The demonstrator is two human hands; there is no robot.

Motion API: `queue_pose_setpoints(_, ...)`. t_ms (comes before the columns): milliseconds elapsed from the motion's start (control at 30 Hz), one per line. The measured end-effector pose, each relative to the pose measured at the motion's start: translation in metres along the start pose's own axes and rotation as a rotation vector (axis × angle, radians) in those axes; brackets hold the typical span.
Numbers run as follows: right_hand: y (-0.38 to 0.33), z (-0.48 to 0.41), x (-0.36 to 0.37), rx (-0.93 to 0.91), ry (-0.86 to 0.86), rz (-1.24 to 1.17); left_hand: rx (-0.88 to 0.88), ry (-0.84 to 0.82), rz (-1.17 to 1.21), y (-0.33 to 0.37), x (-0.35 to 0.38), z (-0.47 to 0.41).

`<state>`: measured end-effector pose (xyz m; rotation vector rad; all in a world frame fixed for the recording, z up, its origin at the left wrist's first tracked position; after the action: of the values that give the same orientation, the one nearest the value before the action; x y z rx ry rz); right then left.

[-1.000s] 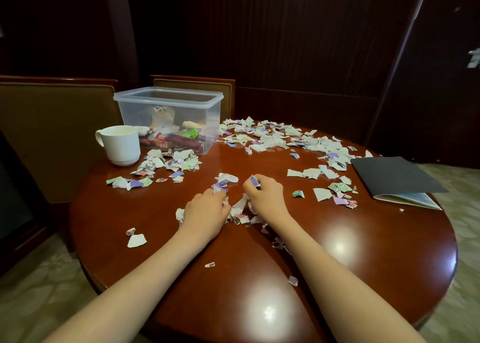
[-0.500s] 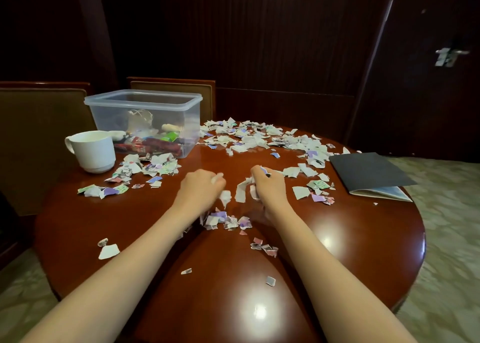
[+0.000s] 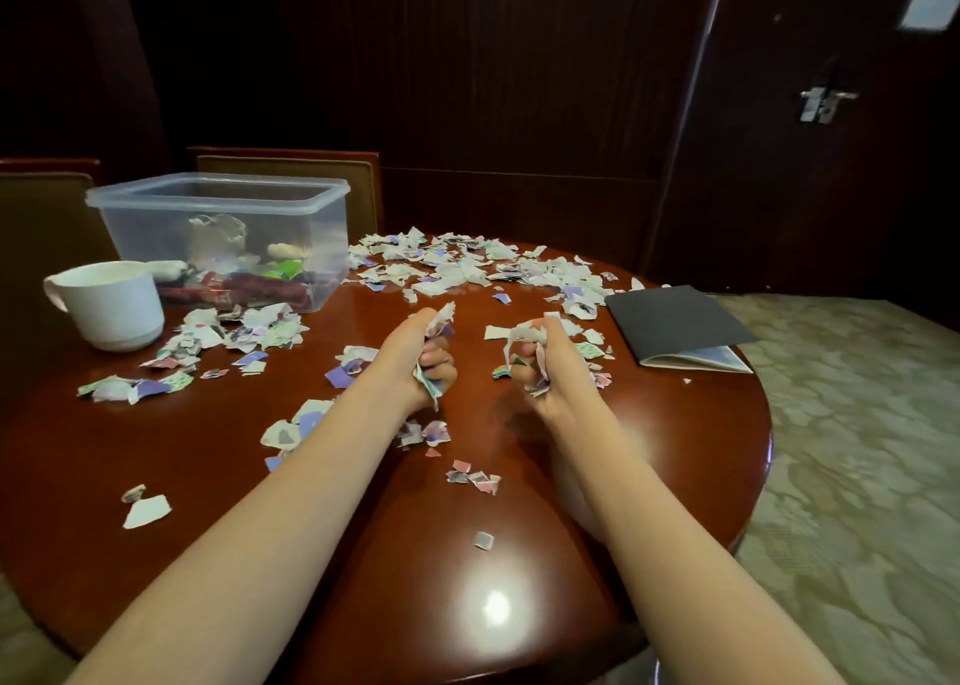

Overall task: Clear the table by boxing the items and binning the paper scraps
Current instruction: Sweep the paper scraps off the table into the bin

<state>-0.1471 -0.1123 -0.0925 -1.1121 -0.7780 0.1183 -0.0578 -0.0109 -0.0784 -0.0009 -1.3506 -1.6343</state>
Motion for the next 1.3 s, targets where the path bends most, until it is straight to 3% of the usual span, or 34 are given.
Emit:
queue_pose_setpoints(233, -0.039, 0.004, -0.057, -0.062, 0.000, -0.276, -0.057, -0.136, 0.012, -0.040, 0.077, -0.006)
queue_pose_setpoints(667, -0.119, 0.049, -0.227, -0.359, 0.163, -0.398, -0.237, -0.382, -0.142, -0.159, 0.227, -0.013)
queue_pose_setpoints(1000, -0.097, 0.071, -0.349, -0.347, 0.352, -0.495, -0.420, -0.526, -0.247, -0.275, 0.305, 0.010)
queue_pose_setpoints(1300, -0.040, 0.063, -0.428, -0.266, 0.467, -0.602, -0.569, -0.417, -0.303, -0.372, 0.282, -0.023)
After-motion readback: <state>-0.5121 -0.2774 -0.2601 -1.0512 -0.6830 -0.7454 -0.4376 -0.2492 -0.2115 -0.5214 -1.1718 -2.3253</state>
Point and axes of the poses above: each hand's wrist, its own z-axis away from the middle knuckle, its own x-axis out of the palm, y = z × x, the point moved 9 cm from there along -z, towards the middle knuckle, and after that the axes turned 5 degrees about -x, right-handed, at the moved point
